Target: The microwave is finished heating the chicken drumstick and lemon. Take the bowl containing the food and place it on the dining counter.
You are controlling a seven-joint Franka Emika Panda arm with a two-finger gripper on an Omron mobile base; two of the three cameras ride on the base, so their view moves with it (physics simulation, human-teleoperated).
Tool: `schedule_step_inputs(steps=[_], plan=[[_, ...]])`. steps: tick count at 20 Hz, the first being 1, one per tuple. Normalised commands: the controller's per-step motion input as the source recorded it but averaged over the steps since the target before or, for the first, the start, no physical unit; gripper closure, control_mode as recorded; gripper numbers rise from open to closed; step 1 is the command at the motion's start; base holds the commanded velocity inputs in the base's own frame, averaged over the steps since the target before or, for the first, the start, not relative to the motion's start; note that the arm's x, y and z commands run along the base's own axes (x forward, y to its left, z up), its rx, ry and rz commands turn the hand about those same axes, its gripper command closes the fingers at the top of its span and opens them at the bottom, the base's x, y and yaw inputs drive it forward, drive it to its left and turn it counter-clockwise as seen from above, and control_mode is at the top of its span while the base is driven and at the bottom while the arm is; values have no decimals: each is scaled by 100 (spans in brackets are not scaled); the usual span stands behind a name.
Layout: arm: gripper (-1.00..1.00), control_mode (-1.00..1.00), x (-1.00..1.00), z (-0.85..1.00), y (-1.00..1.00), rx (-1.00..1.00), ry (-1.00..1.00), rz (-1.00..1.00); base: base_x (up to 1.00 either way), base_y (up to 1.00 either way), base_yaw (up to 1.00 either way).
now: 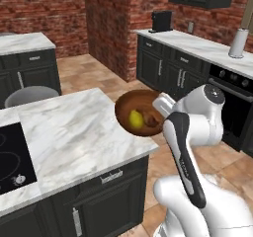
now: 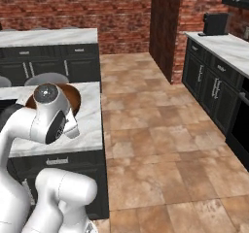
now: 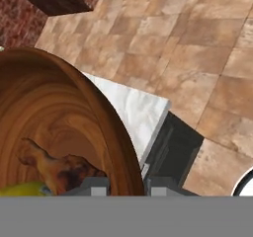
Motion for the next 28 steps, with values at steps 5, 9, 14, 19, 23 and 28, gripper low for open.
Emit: schedule_step_inputs(steps=[5, 9, 14, 19, 23, 28], plan=[[100, -100, 100, -17, 39, -2, 42, -7, 0, 0, 0], [100, -100, 56, -41, 3, 10, 20, 0, 0, 0, 0], [100, -100, 20, -27, 24, 10, 1, -2, 0, 0, 0], [100, -100, 92, -34, 90, -5, 0, -11, 0, 0, 0], [100, -100, 100, -45, 82, -12, 0, -12, 0, 0, 0], [100, -100, 98, -62, 44, -13, 5, -7, 0, 0, 0]])
